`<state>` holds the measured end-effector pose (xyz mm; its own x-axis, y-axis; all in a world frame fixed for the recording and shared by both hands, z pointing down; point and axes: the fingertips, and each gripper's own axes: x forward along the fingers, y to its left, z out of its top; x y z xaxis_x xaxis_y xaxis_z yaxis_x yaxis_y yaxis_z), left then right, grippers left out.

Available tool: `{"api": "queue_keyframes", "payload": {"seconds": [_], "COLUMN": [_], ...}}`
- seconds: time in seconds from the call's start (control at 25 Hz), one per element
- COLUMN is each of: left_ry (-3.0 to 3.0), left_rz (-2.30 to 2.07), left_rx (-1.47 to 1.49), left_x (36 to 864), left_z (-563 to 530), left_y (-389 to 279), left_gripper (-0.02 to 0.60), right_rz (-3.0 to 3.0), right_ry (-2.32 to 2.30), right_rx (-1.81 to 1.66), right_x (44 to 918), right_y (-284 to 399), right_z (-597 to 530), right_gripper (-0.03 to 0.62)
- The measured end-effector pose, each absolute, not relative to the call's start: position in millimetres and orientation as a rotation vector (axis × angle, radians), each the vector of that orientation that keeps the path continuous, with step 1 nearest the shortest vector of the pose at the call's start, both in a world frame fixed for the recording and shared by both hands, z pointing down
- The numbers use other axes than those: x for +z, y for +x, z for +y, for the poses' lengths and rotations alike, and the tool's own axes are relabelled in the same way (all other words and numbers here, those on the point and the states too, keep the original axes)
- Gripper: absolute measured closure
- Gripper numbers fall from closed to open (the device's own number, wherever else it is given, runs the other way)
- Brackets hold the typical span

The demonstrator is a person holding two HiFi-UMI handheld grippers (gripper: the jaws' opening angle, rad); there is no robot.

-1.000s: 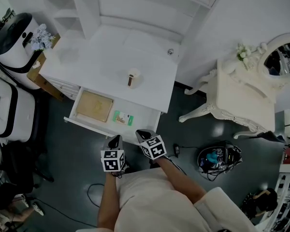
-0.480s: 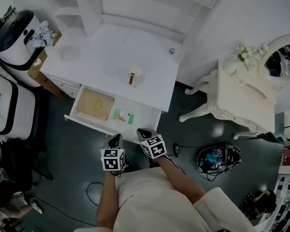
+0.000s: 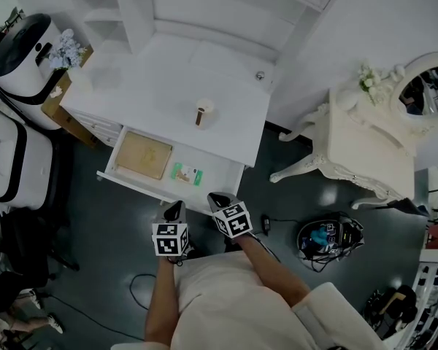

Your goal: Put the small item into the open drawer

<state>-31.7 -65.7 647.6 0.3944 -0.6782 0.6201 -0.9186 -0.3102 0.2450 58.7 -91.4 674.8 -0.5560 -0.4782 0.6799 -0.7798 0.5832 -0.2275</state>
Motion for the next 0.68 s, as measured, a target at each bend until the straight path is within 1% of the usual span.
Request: {"api": "queue_keyframes", "payload": {"seconds": [0.68], "left_ry": [2.078], "left_rz": [-1.334], "left_rx": [0.547], "left_x": [650], "left_z": [-56], "left_y": [-41], "left_gripper": [0.566], "right_rz": [-2.238], "right_ry": [0.989], "right_rx": [0.761], "right_x": [677], "right_y": [48], "right_z": [-79], "right_gripper": [0.568]}}
